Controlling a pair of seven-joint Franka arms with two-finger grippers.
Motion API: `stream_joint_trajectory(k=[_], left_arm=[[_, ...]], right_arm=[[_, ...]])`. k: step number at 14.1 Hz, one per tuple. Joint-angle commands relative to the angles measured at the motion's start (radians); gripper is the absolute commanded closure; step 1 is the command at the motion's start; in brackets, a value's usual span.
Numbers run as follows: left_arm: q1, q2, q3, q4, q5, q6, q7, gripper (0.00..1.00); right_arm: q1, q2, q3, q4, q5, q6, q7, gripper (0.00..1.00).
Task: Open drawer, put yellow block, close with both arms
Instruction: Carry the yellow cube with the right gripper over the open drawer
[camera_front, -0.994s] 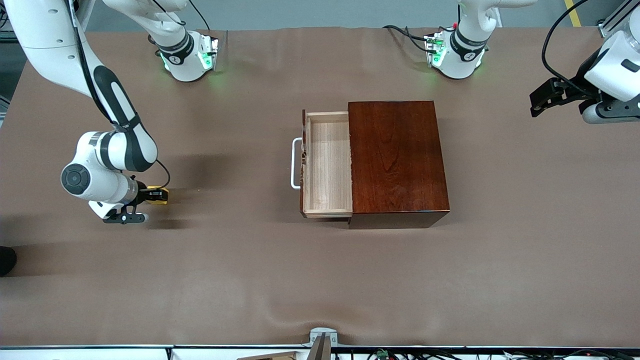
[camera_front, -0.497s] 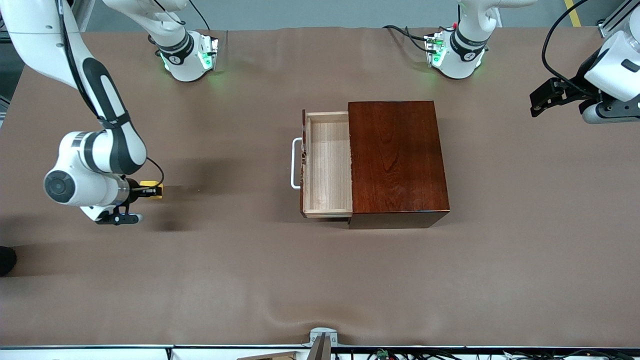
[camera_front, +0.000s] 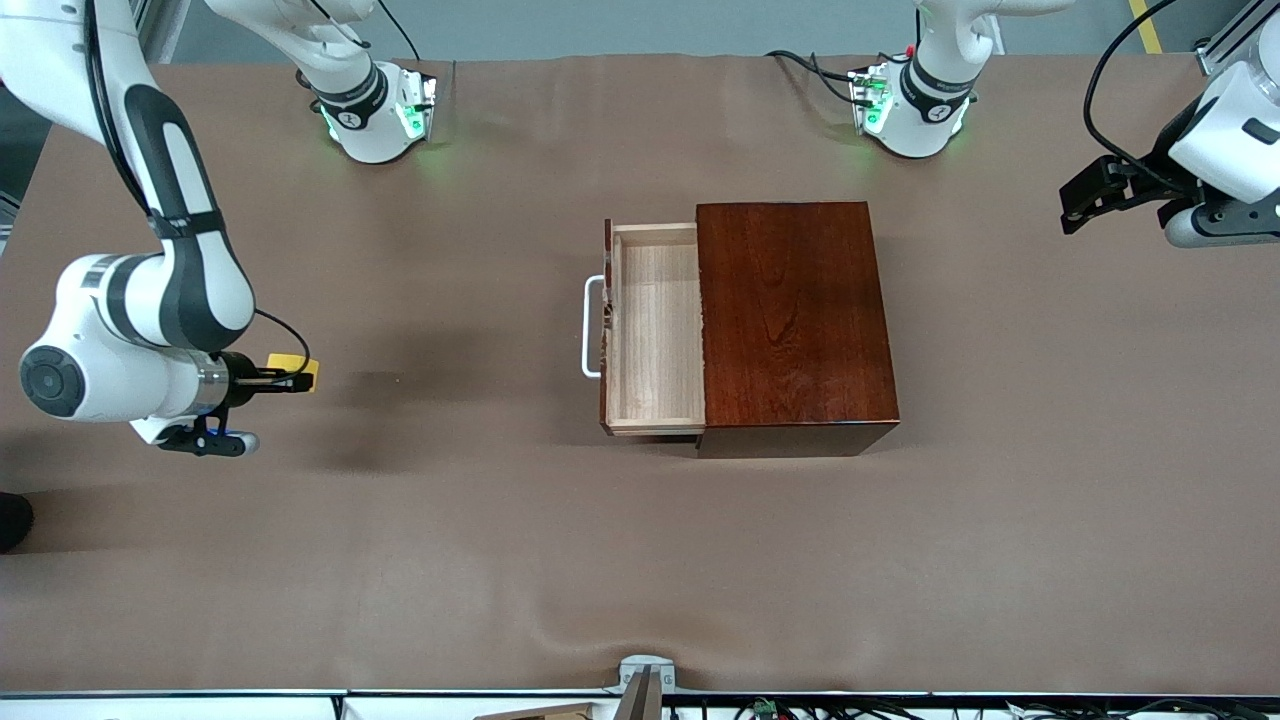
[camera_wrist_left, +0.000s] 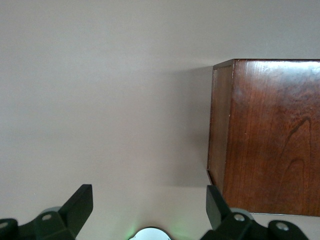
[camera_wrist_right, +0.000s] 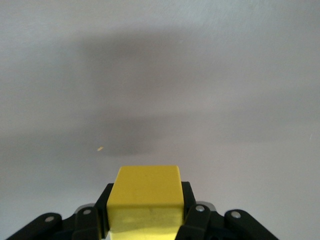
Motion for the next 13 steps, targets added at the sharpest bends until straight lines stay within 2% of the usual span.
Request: stream_joint_trajectory(k=[1, 6, 11, 13], left_arm=[[0.013, -0.025, -0.007, -0.016, -0.013, -0.005, 0.017, 0.00], [0.013, -0.025, -0.007, -0.013, -0.013, -0.007, 0.019, 0.00], [0.015, -0.026, -0.007, -0.013, -0.013, -0.007, 0.017, 0.00], [0.015, -0.028, -0.007, -0.013, -0.013, -0.008, 0.019, 0.00]], right_arm=[[0.039, -0.012, -0.001, 0.074, 0.059, -0.110, 0.072, 1.00], [0.100, -0.045, 0.000, 0.122, 0.113, -0.199, 0.302, 1.00], [0.279, -0.082, -0.001, 0.120, 0.113, -0.214, 0.827, 1.00], [0.327, -0.081, 0.000, 0.122, 0.116, -0.211, 0.948, 1.00]])
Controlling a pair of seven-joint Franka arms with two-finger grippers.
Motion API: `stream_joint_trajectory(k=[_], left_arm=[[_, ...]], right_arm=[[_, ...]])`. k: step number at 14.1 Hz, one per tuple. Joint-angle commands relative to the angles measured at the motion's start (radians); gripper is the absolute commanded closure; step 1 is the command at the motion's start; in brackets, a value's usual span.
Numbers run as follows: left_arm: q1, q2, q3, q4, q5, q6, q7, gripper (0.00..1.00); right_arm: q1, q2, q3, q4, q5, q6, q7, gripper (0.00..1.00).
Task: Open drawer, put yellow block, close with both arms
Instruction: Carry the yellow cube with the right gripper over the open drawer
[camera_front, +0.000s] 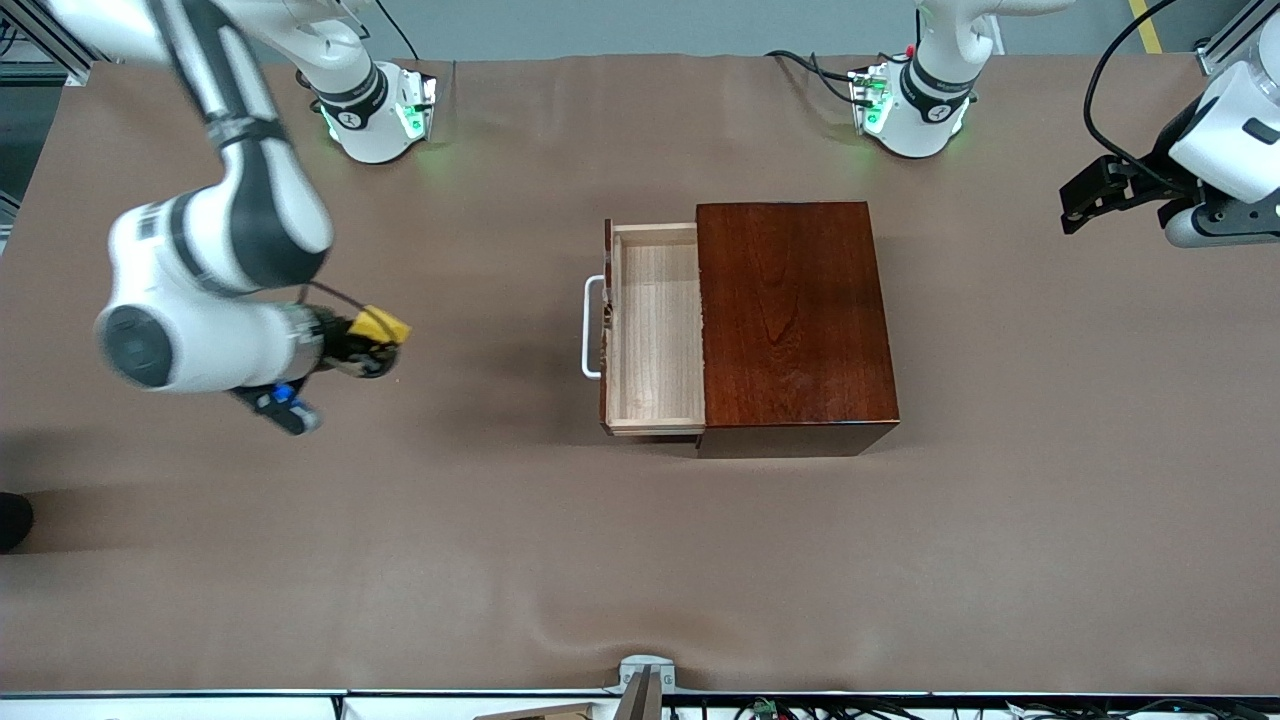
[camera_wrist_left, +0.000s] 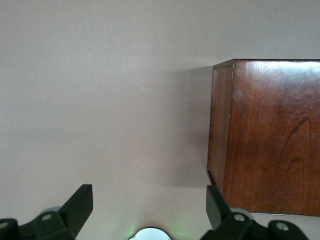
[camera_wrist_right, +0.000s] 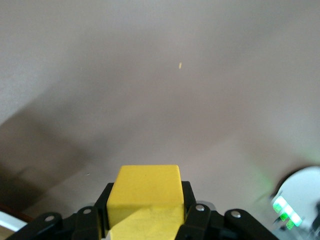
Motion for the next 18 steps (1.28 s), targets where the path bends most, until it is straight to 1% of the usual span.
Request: stream_joint_trajectory(k=[1, 2, 4, 5, 7, 9, 11, 12, 15, 18], left_arm=[[0.014, -0.027, -0.007, -0.011, -0.013, -0.008, 0.019, 0.00], [0.014, -0.027, -0.007, -0.011, -0.013, -0.008, 0.019, 0.00], [0.014, -0.027, -0.007, -0.011, -0.013, -0.008, 0.019, 0.00], [0.014, -0.027, -0.007, -0.011, -0.013, -0.008, 0.019, 0.00], [0.013, -0.027, -0.007, -0.011, -0.013, -0.008, 0.017, 0.00], [0.010, -0.025, -0.009, -0.010, -0.013, -0.007, 0.014, 0.00], [0.011, -0.025, -0.007, -0.010, -0.013, -0.008, 0.017, 0.00], [0.013, -0.025, -0.007, -0.010, -0.013, -0.008, 0.019, 0.00], [0.011, -0.024, -0.009, -0.011, -0.013, -0.008, 0.017, 0.00], [0.011, -0.024, -0.007, -0.011, -0.013, -0.008, 0.017, 0.00]], right_arm=[[0.052, -0.014, -0.009, -0.006, 0.017, -0.008, 0.145, 1.00], [0.064, -0.014, -0.011, -0.006, 0.043, -0.004, 0.189, 1.00], [0.076, -0.013, -0.011, -0.002, 0.121, 0.004, 0.294, 1.00], [0.093, -0.013, -0.011, 0.008, 0.132, 0.007, 0.341, 1.00], [0.145, -0.013, -0.012, 0.011, 0.130, 0.015, 0.450, 1.00], [0.196, -0.006, -0.012, 0.009, 0.132, 0.062, 0.567, 1.00], [0.254, -0.003, -0.012, 0.009, 0.133, 0.102, 0.645, 1.00], [0.266, -0.003, -0.012, 0.009, 0.135, 0.126, 0.683, 1.00], [0.328, -0.003, -0.011, 0.009, 0.167, 0.166, 0.745, 1.00], [0.360, -0.002, -0.011, 0.008, 0.178, 0.214, 0.814, 1.00]])
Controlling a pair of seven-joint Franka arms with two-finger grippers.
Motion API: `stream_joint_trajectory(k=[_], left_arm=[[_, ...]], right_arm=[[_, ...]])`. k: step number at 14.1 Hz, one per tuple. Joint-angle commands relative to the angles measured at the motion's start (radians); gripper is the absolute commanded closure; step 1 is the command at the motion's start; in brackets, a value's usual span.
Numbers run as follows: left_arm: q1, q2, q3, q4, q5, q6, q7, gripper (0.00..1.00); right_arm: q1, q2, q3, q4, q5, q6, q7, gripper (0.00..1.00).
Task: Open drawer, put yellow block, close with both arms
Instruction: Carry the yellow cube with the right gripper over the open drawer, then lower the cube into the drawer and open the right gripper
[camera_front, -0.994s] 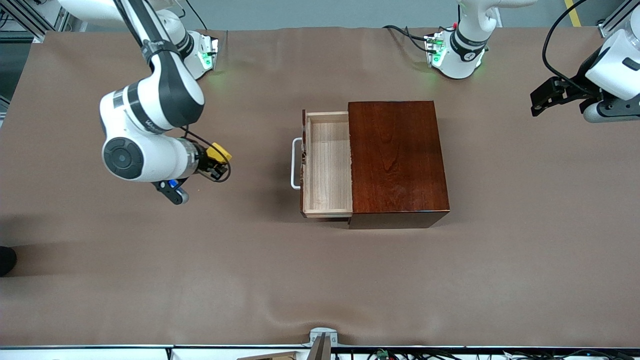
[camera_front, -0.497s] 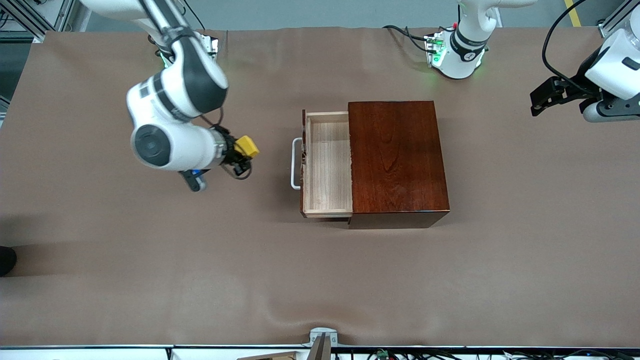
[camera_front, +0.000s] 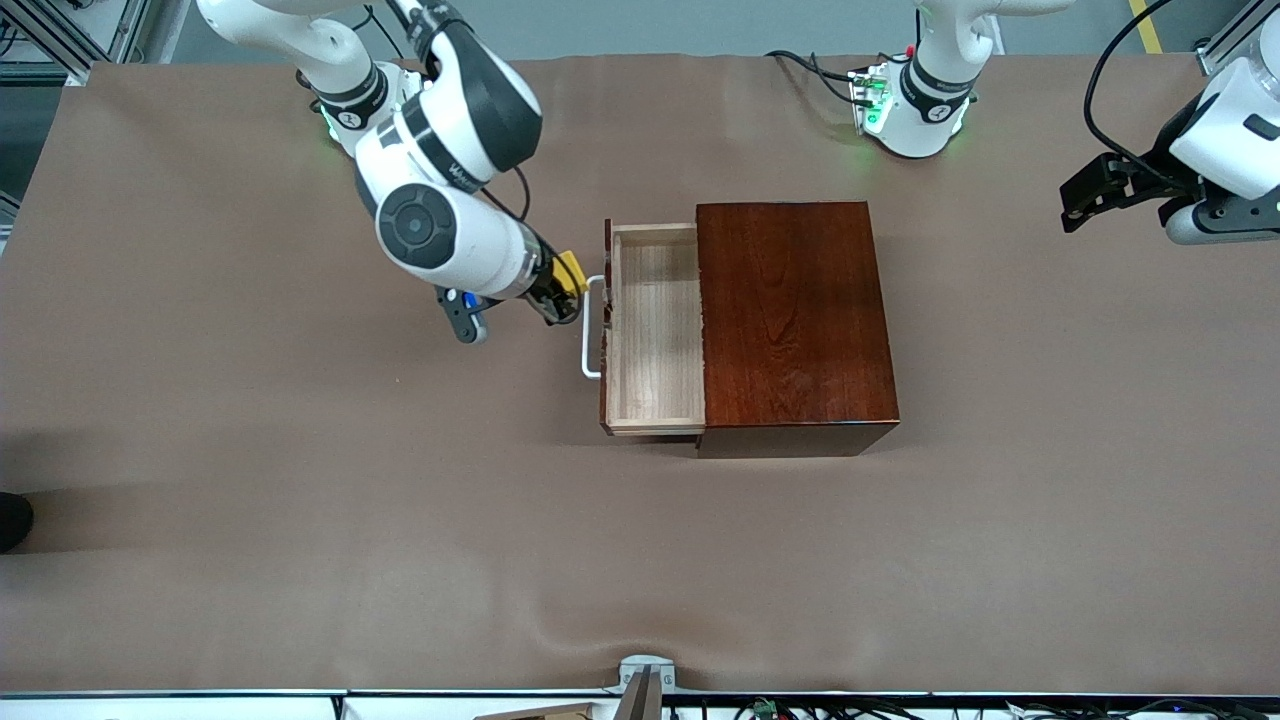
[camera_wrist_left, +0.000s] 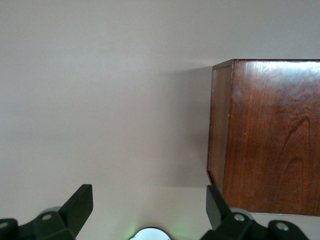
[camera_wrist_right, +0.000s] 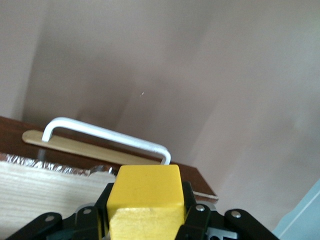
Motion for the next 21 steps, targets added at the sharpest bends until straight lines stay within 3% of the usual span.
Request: stream_joint_trajectory(k=[1, 11, 21], left_arm=[[0.011, -0.021, -0.006, -0.011, -0.013, -0.008, 0.019, 0.00], [0.017, -0.018, -0.006, -0.013, -0.013, -0.008, 0.020, 0.00], [0.013, -0.012, -0.006, -0.011, -0.013, -0.008, 0.019, 0.00]], right_arm=[[0.032, 0.000, -0.011, -0.001, 0.027, 0.048, 0.071, 1.00], [0.147, 0.097, -0.012, -0.008, 0.026, 0.263, 0.303, 1.00], [0.179, 0.197, -0.012, -0.006, 0.015, 0.369, 0.347, 1.00]])
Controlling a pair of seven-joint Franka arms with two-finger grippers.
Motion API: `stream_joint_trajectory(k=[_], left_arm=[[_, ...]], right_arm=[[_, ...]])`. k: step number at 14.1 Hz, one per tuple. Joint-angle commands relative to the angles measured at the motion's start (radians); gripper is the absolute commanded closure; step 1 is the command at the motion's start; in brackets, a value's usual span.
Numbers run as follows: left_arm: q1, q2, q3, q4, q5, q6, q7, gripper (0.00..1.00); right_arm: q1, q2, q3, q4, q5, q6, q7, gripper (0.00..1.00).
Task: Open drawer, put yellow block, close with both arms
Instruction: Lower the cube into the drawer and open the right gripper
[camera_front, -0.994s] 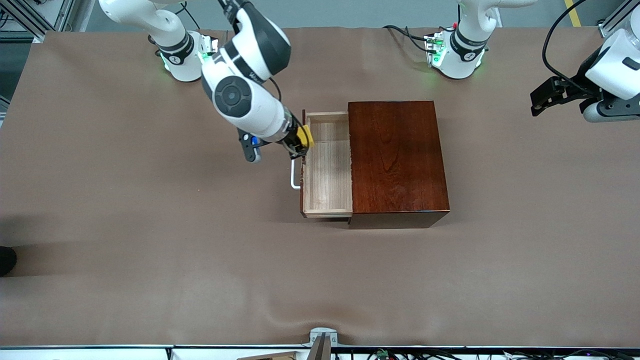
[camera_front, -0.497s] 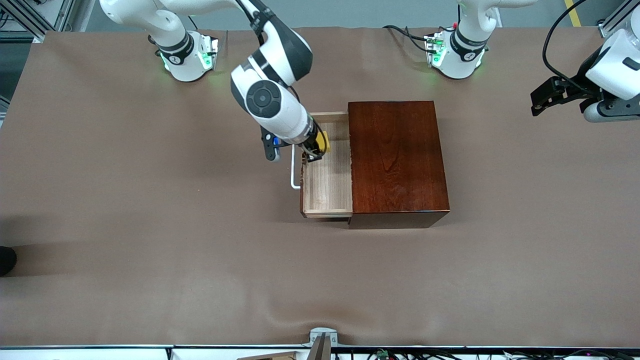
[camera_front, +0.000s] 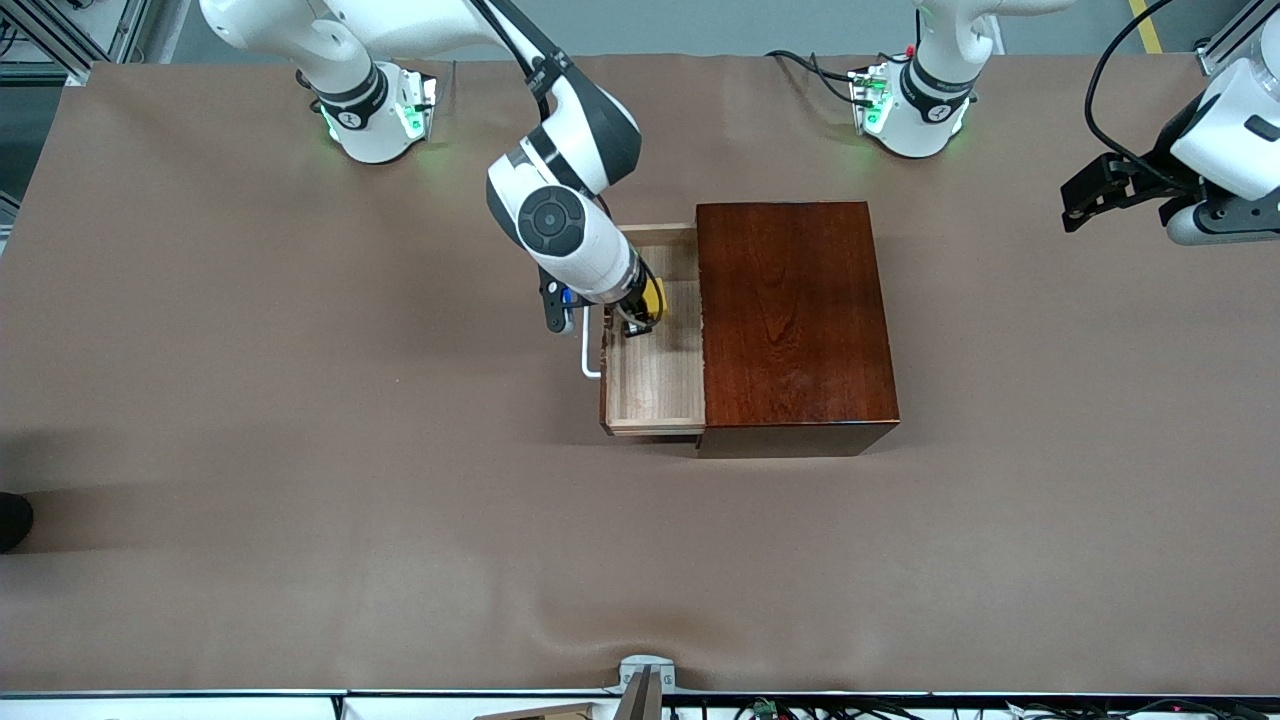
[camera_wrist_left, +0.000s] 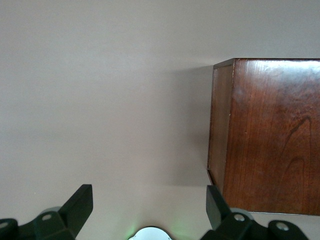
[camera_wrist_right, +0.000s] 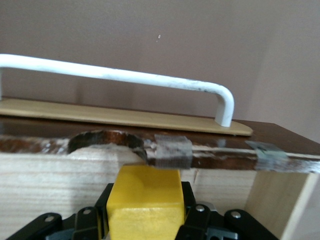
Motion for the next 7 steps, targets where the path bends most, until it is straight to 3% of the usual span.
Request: stream_joint_trajectory(k=[1, 2, 3, 4, 5, 7], left_arm=[[0.010, -0.012, -0.006, -0.009, -0.013, -0.005, 0.017, 0.00], [0.010, -0.012, -0.006, -0.009, -0.013, -0.004, 0.019, 0.00], [0.008, -0.010, -0.006, -0.009, -0.013, -0.004, 0.017, 0.00], [0.008, -0.010, -0.006, -0.009, -0.013, -0.004, 0.017, 0.00], [0.008, -0.012, -0.006, -0.009, -0.013, -0.004, 0.017, 0.00], [0.008, -0.012, -0.006, -0.008, -0.012, -0.004, 0.017, 0.00]], right_arm=[[0.018, 0.013, -0.011, 0.004, 0.005, 0.020, 0.030, 1.00], [0.018, 0.013, -0.011, 0.004, 0.003, 0.020, 0.028, 1.00], [0.019, 0.013, -0.011, 0.004, 0.002, 0.017, 0.028, 0.87], [0.020, 0.013, -0.011, 0.005, 0.000, 0.014, 0.019, 0.34], [0.023, 0.013, -0.012, 0.013, -0.001, 0.010, 0.030, 0.00], [0.020, 0.005, -0.014, 0.016, -0.006, -0.006, 0.028, 0.00]])
